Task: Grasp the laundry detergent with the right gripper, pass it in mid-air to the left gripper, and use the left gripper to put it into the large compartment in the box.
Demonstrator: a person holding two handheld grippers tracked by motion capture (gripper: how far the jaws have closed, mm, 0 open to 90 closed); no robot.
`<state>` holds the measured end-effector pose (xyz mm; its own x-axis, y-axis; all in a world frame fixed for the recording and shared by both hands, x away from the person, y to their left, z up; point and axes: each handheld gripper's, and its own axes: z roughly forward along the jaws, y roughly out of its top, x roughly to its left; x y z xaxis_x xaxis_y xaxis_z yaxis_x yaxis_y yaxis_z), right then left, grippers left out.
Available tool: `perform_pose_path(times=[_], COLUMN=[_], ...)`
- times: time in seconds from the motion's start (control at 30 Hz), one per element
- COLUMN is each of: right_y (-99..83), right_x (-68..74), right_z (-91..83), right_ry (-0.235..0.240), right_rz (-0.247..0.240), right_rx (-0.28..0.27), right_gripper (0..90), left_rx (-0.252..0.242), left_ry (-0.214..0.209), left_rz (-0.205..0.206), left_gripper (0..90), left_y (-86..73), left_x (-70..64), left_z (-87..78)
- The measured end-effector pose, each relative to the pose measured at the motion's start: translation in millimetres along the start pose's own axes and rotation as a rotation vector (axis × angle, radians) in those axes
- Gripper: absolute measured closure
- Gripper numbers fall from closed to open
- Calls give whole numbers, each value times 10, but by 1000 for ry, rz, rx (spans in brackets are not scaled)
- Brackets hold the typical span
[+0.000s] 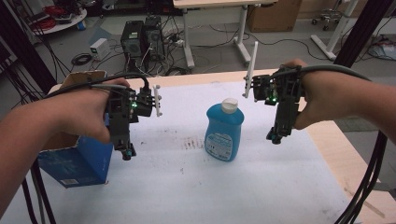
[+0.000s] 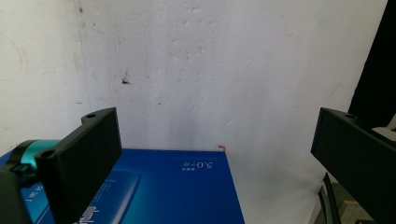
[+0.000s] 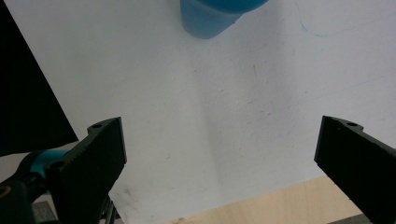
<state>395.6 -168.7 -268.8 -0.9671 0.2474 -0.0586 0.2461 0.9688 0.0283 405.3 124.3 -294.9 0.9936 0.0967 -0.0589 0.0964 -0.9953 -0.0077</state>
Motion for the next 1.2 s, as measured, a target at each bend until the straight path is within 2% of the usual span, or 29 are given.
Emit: perform_pose_path(times=[0.1, 0.13, 0.17, 0.2, 0.33, 0.4, 0.47, 0.5, 0.53, 0.63, 0.7, 0.73, 0.83, 0.87, 0.9, 0.97, 1.07, 1.13, 1.2], right_y=[-44, -54, -72, -119, -198, -212, -235, -235, -240, -257, -268, -268, -272, -273, -273, -271, -272, -261, -250], right_x=[24, 42, 45, 53, 52, 58, 63, 63, 60, 81, 98, 98, 113, 109, 109, 93, 84, 61, 56], right_z=[47, 61, 83, 154, 343, 393, 541, 541, 623, 736, 803, 803, 916, 959, 959, 999, 1011, 1060, 1088], right_ry=[-10, -8, -7, 1, 28, 34, 47, 47, 57, 39, 33, 33, 36, 46, 46, 66, 65, 75, 76], right_rz=[4, 27, 31, 64, 116, 135, 182, 182, 210, 260, 284, 284, 312, 323, 323, 356, 358, 381, 389], right_rx=[-22, -34, -53, -103, -195, -212, -283, -283, -347, -442, -480, -480, -524, -556, -556, -604, -614, -650, -662], right_gripper=[12, 12, 12, 12, 12, 12, 12, 12, 12, 12, 12, 12, 11, 12, 12, 12, 12, 12, 12], left_rx=[-2, -2, -5, -1, -10, -10, -12, -10, -8, -10, -12, -14, -11, -8, -7, -6, -6, -11, -17], left_ry=[2, 0, 4, 6, 11, 11, 14, 14, 18, 17, 17, 20, 19, 19, 16, 17, 18, 17, 16], left_rz=[1, 1, 1, 1, 5, 5, 0, -2, -1, 0, -3, -4, 3, 5, 1, 7, 4, 6, 5], left_gripper=[17, 17, 17, 17, 17, 17, 17, 17, 17, 17, 17, 17, 17, 17, 17, 17, 17, 17, 17], left_y=[-9, -13, -20, -25, -45, -45, -65, -70, -80, -86, -92, -93, -92, -91, -93, -91, -92, -97, -102], left_x=[-12, -18, -27, -37, -67, -67, -85, -87, -90, -100, -109, -112, -109, -109, -110, -105, -103, -96, -92], left_z=[-14, -14, -12, -22, -55, -55, -63, -64, -67, -69, -69, -69, -73, -73, -69, -64, -59, -65, -74])
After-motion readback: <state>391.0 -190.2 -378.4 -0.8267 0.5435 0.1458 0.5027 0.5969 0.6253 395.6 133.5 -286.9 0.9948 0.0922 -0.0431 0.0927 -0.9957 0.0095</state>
